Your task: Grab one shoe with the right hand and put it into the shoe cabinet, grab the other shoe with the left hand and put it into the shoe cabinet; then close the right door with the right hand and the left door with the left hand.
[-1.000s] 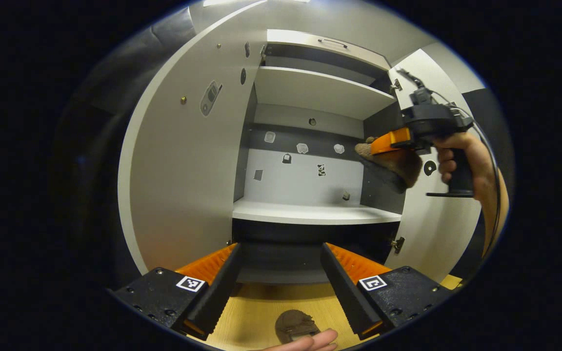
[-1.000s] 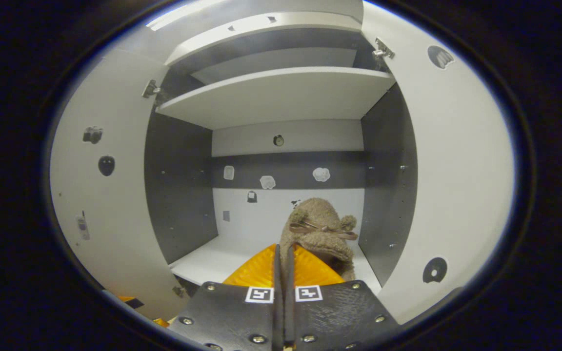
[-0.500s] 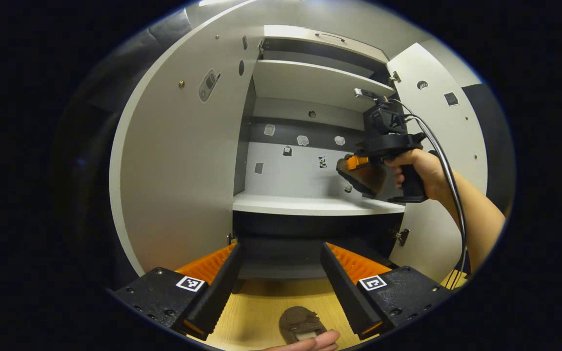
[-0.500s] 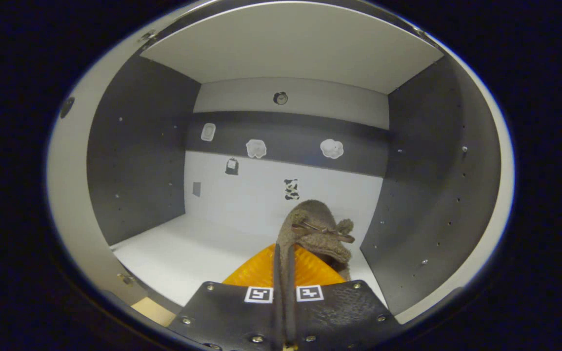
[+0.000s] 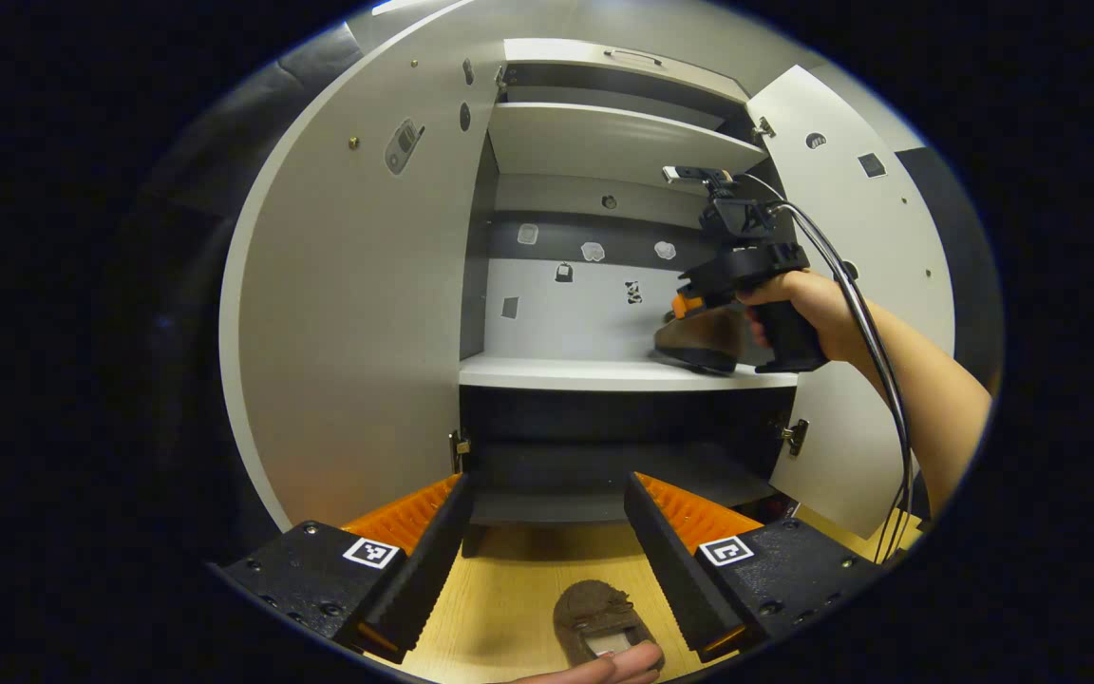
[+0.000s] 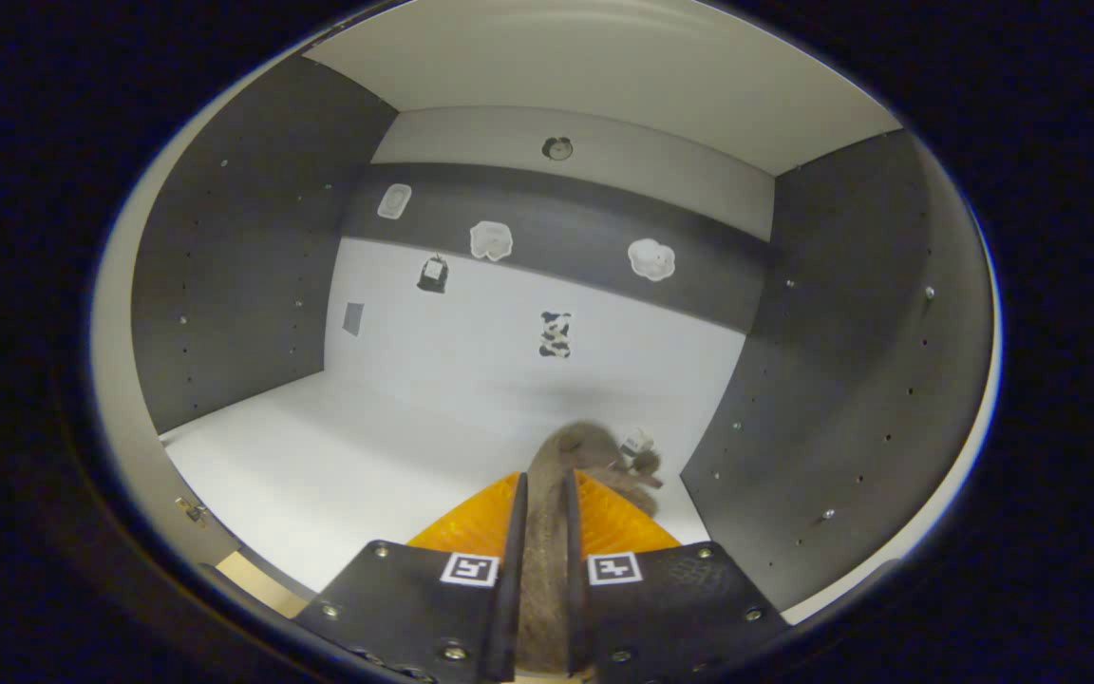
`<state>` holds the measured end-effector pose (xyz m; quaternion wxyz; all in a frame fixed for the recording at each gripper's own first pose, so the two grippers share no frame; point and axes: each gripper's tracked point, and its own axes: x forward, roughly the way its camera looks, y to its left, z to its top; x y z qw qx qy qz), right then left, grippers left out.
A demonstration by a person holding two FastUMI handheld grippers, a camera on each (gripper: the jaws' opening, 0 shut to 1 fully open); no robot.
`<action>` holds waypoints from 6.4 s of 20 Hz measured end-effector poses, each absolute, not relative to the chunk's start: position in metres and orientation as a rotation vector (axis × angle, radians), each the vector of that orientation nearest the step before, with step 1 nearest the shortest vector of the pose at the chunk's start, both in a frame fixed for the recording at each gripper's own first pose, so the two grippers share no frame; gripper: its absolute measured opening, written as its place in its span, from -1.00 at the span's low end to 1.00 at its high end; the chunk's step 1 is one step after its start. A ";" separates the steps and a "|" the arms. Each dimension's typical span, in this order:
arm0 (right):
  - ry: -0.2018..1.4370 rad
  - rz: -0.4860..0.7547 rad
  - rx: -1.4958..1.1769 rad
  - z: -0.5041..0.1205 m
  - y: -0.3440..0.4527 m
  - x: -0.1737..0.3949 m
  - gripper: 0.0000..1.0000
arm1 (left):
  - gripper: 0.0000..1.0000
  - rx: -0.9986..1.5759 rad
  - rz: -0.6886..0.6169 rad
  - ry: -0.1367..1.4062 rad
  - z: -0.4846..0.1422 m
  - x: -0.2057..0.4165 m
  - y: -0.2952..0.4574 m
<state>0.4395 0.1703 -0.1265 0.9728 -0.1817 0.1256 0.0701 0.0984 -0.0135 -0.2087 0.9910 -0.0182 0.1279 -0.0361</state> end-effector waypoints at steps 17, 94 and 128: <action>0.144 0.134 -0.164 -0.086 0.122 0.303 0.96 | 0.99 -0.039 -0.058 0.362 -0.260 0.081 -0.020; 0.051 0.238 0.102 -0.147 0.061 0.108 0.96 | -0.97 -0.039 0.125 0.179 -0.108 0.380 -0.040; 0.050 0.185 0.106 -0.144 0.062 0.020 0.96 | 0.94 -0.037 -0.072 0.164 -0.104 0.232 -0.061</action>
